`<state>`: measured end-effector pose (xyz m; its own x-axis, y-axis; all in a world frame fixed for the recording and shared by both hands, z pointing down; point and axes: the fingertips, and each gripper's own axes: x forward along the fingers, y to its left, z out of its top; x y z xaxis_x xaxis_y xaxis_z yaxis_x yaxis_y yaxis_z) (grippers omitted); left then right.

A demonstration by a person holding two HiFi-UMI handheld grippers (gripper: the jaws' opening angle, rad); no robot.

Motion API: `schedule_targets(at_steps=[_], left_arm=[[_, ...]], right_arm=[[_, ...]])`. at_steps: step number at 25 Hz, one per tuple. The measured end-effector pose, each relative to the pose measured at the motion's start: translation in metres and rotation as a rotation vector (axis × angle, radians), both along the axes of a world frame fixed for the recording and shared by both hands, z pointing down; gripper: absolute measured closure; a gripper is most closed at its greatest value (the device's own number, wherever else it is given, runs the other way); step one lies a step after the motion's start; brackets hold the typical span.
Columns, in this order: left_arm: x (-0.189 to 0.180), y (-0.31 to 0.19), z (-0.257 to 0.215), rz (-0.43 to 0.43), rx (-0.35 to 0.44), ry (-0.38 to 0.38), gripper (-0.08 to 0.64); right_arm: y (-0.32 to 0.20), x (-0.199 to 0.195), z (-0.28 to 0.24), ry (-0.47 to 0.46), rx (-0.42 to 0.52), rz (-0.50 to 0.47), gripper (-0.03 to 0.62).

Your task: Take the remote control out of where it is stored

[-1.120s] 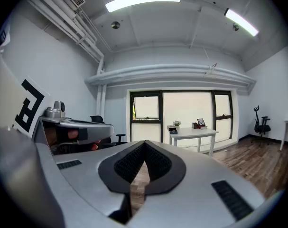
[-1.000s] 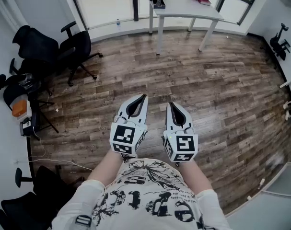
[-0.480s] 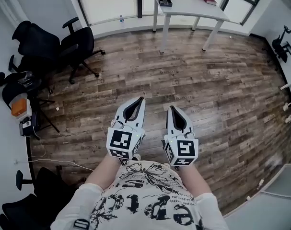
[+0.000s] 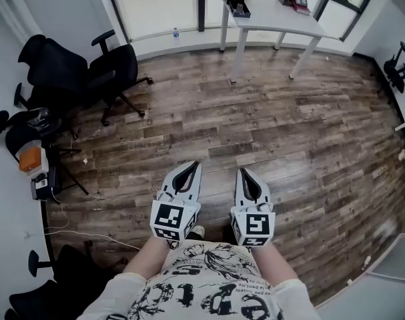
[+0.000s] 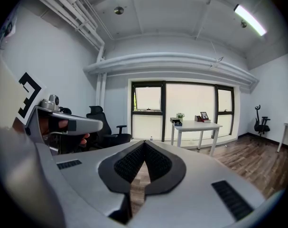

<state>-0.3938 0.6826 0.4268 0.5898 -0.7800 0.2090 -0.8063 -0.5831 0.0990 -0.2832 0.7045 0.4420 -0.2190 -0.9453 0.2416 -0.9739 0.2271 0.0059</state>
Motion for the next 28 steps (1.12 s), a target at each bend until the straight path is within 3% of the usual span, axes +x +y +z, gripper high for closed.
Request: schedule_targets(at_steps=[8, 14, 19, 23, 28], left_arm=[[0.064, -0.045, -0.005, -0.05, 0.052, -0.021, 0.549], [0.153, -0.086, -0.029, -0.058, 0.137, -0.05, 0.549], [0.221, -0.122, -0.026, -0.071, 0.101, 0.004, 0.549], [0.274, -0.136, -0.018, -0.025, 0.11, -0.041, 0.549], [0.313, -0.167, -0.006, 0.024, 0.024, -0.012, 0.549]], right_arm=[[-0.054, 0.055, 0.0, -0.037, 0.02, -0.095, 0.591], [-0.105, 0.142, -0.017, -0.053, 0.045, -0.138, 0.591], [-0.132, 0.214, -0.019, -0.02, 0.064, -0.141, 0.591], [-0.152, 0.274, -0.007, -0.049, 0.04, -0.08, 0.591], [-0.178, 0.316, 0.002, -0.067, 0.029, -0.034, 0.591]])
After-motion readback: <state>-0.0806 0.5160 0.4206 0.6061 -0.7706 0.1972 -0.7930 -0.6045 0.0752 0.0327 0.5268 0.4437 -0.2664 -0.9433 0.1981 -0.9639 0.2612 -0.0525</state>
